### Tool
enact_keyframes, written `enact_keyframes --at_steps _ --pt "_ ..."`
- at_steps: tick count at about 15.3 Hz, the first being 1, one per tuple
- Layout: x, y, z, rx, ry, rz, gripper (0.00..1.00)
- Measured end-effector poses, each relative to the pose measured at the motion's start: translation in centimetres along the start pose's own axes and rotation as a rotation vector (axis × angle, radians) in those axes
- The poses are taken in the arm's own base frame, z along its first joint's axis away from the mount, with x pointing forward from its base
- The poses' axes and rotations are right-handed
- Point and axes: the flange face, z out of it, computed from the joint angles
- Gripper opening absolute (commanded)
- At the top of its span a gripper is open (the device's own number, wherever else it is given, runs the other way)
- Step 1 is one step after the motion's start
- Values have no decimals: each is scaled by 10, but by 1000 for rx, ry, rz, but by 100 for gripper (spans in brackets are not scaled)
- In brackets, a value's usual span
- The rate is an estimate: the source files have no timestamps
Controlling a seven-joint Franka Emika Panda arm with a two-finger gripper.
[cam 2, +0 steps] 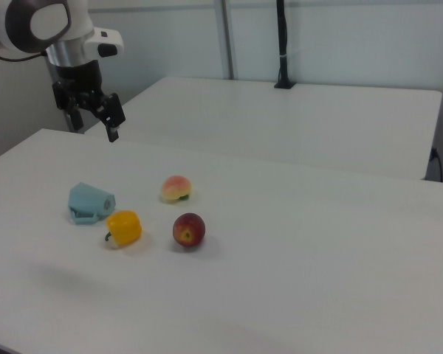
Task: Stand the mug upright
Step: 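Move the gripper from rest toward the tipped light-blue cup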
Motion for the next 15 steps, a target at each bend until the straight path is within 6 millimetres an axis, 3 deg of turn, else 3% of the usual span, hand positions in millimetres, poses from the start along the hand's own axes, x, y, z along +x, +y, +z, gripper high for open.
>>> enact_keyframes --at_steps 15 --pt "0 -1 1 -30 -1 -16 100"
